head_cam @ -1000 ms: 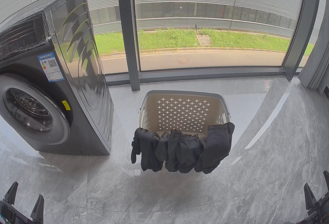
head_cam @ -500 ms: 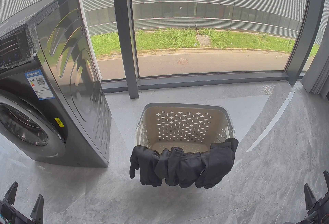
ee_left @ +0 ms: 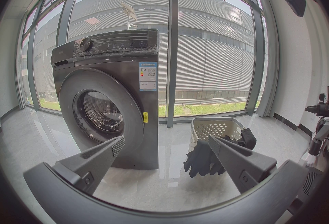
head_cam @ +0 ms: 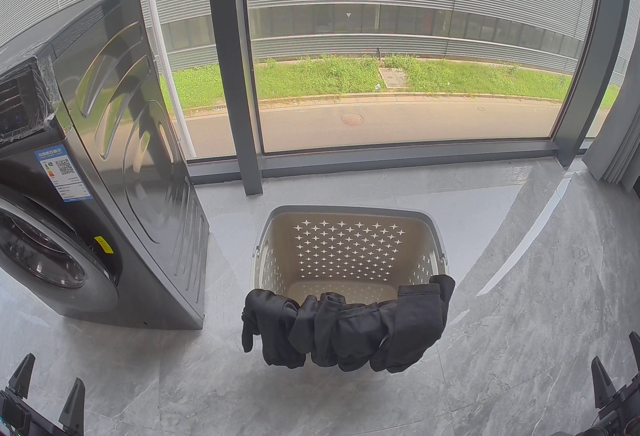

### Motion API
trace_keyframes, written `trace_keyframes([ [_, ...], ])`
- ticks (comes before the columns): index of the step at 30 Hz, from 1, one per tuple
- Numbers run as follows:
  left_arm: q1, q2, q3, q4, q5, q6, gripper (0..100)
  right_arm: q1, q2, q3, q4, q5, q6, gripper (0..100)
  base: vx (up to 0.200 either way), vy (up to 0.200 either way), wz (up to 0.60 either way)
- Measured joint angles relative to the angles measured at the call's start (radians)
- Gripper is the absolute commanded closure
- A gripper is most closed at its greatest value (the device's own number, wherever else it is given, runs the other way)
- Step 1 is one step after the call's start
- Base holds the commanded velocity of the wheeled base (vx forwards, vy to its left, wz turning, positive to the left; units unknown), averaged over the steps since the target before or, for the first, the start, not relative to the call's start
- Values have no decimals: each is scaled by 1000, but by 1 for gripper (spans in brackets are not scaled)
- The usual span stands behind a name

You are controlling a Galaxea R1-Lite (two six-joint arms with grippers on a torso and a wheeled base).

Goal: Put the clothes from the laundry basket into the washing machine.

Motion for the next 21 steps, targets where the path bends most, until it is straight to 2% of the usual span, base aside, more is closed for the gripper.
trace_keyframes([
  [4,0,0,0,0,-3,2,0,0,0,0,0,0,0,0,0,0,0],
  [19,-1,0,0,0,-3,0,0,0,0,0,0,0,0,0,200,0,0],
  [21,-1,0,0,0,-3,0,0,0,0,0,0,0,0,0,0,0,0],
])
